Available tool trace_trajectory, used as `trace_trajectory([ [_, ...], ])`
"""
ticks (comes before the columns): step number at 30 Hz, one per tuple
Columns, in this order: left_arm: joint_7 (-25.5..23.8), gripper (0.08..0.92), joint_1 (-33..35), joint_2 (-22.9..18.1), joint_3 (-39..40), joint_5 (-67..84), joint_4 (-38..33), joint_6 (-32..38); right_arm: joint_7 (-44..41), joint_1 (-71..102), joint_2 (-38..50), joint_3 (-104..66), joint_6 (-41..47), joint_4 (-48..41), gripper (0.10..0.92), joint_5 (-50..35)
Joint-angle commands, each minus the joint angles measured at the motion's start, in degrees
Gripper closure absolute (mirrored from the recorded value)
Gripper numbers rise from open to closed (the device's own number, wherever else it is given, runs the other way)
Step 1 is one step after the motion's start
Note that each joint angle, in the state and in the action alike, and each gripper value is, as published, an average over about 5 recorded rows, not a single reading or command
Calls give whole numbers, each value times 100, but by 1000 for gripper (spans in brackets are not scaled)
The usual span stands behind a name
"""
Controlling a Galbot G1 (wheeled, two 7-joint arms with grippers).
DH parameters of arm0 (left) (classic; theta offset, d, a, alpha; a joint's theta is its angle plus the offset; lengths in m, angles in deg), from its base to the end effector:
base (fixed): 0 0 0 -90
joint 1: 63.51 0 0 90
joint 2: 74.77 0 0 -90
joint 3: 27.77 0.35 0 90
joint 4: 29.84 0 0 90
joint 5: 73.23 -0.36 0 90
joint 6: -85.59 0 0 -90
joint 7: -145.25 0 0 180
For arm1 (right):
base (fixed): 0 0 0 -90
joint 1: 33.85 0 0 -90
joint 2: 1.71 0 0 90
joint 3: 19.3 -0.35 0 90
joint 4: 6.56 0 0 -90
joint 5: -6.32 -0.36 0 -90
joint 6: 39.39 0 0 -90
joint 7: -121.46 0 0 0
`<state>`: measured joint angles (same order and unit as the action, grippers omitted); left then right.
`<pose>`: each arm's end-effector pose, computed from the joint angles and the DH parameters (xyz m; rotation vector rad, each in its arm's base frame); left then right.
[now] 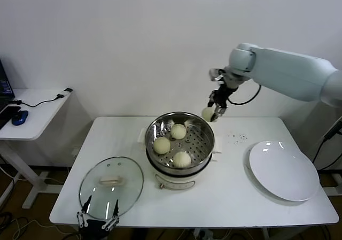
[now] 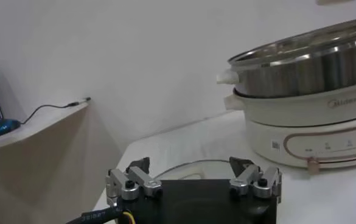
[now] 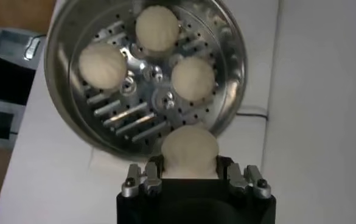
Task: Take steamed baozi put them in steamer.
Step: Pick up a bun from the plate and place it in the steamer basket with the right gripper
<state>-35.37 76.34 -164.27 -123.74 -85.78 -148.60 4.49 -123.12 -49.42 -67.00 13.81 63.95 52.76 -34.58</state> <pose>0.0675 0.0344 -0.3537 0.0025 -2.8897 -0.4225 0.6169 0.0125 -0.0037 1.4188 -1.3596 1.3272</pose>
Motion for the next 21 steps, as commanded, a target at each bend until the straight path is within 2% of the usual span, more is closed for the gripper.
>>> trace_trajectory([
  [1,-17,177,-24,19,19,45,17,-11,210,-249,-1069,899,232,192,448,-813],
  [21,-43,177,-159,29,-67,104,150,-95,586,610,-1079,1109,296,92,440,-474],
])
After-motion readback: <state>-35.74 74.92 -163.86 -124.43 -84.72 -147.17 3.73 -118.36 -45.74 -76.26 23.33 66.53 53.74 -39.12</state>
